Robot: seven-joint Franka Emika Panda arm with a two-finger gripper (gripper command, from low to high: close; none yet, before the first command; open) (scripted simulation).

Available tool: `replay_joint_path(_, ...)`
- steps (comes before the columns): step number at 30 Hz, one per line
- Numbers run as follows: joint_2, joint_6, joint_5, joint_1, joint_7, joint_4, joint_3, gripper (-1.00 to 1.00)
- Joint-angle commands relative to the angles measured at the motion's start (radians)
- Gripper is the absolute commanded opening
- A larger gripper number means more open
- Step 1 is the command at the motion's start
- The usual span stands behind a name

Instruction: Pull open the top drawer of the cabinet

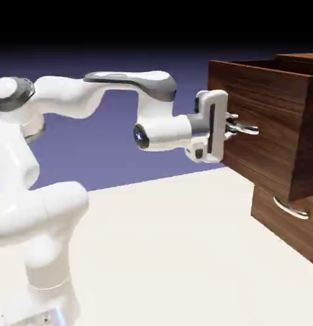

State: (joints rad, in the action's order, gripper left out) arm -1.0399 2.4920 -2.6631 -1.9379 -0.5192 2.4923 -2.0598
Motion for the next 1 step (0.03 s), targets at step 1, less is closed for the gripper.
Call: replay_joint_path(1,-0.015,0.002,0.012,-0.036,-0.006,0.032,-0.025,1.0)
